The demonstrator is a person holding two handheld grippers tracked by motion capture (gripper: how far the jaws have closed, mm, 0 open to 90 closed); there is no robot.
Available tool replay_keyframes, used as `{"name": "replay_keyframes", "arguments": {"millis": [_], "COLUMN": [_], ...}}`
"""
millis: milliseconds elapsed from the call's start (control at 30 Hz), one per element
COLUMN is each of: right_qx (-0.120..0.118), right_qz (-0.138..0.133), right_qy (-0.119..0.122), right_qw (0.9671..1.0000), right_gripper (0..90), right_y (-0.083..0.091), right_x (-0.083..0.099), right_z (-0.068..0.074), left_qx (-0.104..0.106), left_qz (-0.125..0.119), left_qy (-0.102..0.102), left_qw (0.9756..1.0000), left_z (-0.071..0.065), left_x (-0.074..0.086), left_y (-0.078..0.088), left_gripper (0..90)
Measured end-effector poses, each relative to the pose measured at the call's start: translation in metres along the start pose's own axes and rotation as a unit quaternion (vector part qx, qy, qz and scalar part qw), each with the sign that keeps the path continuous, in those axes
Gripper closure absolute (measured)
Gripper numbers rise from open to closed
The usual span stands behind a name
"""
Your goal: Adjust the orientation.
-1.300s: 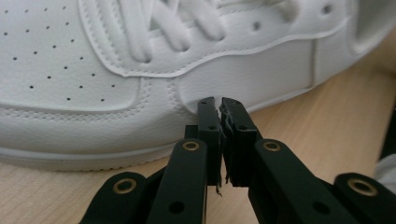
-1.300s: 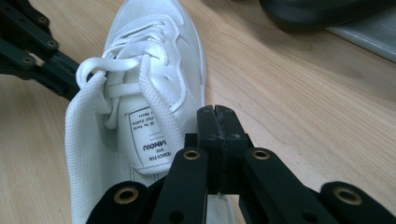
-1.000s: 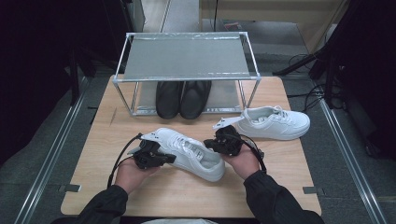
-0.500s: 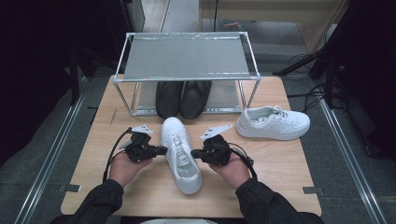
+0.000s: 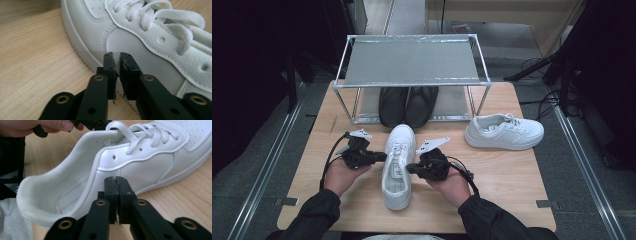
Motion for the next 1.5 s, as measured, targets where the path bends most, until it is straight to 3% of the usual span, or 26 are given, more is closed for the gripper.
{"name": "replay_keyframes", "arguments": {"millis": [133, 167, 267, 367, 400, 433, 533, 633, 967, 1267, 1500], "right_qx": [-0.009, -0.013, -0.026, -0.022, -0.022, -0.015, -0.007, -0.003, 0.019, 0.045, 0.074], "right_qz": [0.002, 0.003, -0.006, -0.023, -0.023, -0.027, -0.028, -0.033, -0.048, -0.066, -0.077], "right_qy": [-0.005, -0.017, -0.036, -0.035, -0.035, -0.031, -0.03, -0.04, -0.05, -0.067, -0.1], "right_qw": [0.9999, 0.9998, 0.999, 0.9989, 0.9989, 0.999, 0.9991, 0.9987, 0.9974, 0.9945, 0.9892], "right_gripper": [80.2, 76.6, 69.0, 55.5, 55.5, 49.1, 44.4, 40.3, 45.3, 48.9, 49.8], "right_y": [0.005, 0.007, 0.012, 0.018, 0.018, 0.022, 0.025, 0.029, 0.042, 0.065, 0.091], "right_x": [0.001, 0.002, 0.003, 0.001, 0.001, 0.001, 0.002, 0.001, 0.0, 0.005, 0.015], "right_z": [-0.005, -0.008, -0.016, -0.022, -0.022, -0.026, -0.031, -0.036, -0.049, -0.065, -0.082], "left_qx": [0.029, 0.033, 0.029, 0.053, 0.053, 0.053, 0.069, 0.061, 0.056, 0.055, 0.064], "left_qz": [-0.005, -0.006, -0.008, -0.017, -0.017, -0.014, -0.021, -0.02, -0.029, -0.021, -0.017], "left_qy": [0.004, 0.001, -0.011, -0.012, -0.012, -0.015, -0.016, -0.031, -0.031, -0.041, -0.047], "left_qw": [0.9995, 0.9994, 0.9995, 0.9984, 0.9984, 0.9984, 0.9973, 0.9975, 0.9975, 0.9974, 0.9967], "left_z": [-0.002, -0.003, -0.005, -0.005, -0.005, -0.003, -0.002, -0.001, 0.001, 0.005, 0.005], "left_x": [-0.001, -0.002, -0.002, -0.002, -0.002, -0.001, -0.001, 0.0, -0.001, -0.003, -0.007], "left_y": [0.008, 0.01, 0.013, 0.021, 0.021, 0.022, 0.026, 0.025, 0.031, 0.034, 0.032], "left_gripper": [70.9, 67.4, 60.0, 49.6, 46.9, 44.7, 39.6, 37.4, 37.0, 37.0, 37.0]}}
Point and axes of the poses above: each handheld gripper's, and its own axes: y roughly backward along the jaws, x roughly out of its underside, z roughly to its left, the point moved 6 cm from there along -y, roughly forward along the jaws, and after that the axes turned 5 degrees about -x, right-handed, at the moved point
